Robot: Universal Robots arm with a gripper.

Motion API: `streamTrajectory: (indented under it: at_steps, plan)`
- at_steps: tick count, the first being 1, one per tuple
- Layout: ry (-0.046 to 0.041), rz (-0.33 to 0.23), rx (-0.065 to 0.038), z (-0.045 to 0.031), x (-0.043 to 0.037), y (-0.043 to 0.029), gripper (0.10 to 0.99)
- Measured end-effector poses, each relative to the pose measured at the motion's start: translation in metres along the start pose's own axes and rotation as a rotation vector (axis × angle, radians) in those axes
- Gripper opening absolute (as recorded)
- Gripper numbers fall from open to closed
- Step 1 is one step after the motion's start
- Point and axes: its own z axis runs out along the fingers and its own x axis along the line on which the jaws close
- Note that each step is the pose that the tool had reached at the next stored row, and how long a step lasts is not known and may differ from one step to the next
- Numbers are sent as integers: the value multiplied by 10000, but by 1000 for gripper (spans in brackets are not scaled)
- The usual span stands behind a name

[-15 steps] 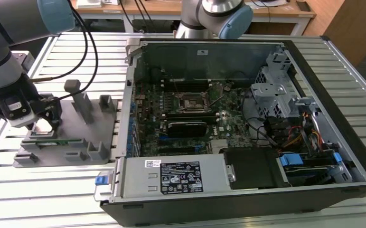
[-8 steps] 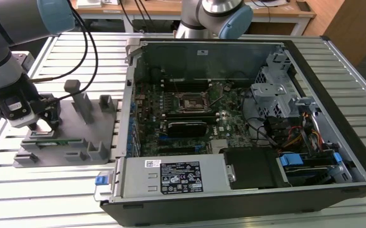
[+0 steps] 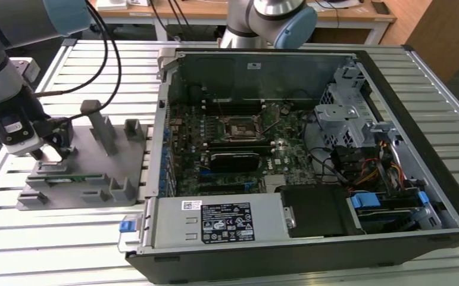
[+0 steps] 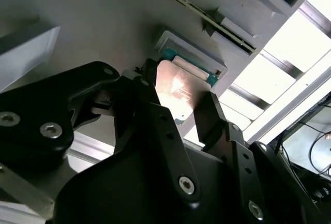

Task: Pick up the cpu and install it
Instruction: 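Pick up the cpu and move it towards the insertion slot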

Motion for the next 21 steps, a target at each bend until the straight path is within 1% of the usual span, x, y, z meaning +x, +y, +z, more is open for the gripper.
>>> streamTrajectory:
  at_steps: [17, 21]
  plan:
    - [1, 0, 0, -549, 10, 20, 533]
    - [1, 0, 0, -662, 12, 23, 533]
